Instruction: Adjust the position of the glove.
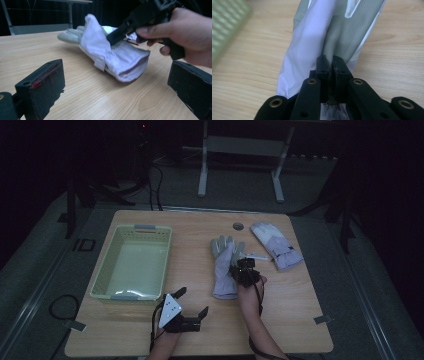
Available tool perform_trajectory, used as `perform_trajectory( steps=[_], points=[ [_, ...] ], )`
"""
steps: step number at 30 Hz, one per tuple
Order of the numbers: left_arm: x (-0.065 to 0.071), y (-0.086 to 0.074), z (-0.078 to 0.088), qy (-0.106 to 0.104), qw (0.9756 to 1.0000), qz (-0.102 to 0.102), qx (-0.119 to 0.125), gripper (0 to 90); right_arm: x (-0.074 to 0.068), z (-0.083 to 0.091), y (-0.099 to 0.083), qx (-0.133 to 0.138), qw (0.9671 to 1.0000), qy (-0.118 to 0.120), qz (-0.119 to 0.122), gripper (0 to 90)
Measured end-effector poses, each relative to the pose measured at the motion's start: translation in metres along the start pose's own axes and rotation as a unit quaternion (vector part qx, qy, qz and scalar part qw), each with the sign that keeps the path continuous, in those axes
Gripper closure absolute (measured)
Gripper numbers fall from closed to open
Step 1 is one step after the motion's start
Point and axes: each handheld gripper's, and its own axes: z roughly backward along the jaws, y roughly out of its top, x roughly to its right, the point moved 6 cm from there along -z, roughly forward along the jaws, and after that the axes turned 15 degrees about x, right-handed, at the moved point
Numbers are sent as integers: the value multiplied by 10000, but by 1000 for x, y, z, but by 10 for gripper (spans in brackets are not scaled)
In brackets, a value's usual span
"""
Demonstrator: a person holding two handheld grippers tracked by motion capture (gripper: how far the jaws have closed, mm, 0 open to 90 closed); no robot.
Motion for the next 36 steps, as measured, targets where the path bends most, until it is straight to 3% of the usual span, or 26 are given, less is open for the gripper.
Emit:
perform_trajectory(
  steps=[3,11,17,23,36],
  points=[
    [0,0,0,-3,10000,11,34,11,6,-10,-13,-218,9997,-78,-53,813],
    [0,0,1,-13,10000,58,45,11,8,-11,-17,-198,9997,-18,-137,704],
    [-1,0,1,-8,10000,85,43,11,14,-3,-5,-119,9999,47,84,626],
    [-1,0,1,-3,10000,79,39,11,21,10,12,-2,9995,299,83,493],
    [-1,0,1,-5,9999,110,46,11,45,20,46,86,9968,510,615,507]
  ],
)
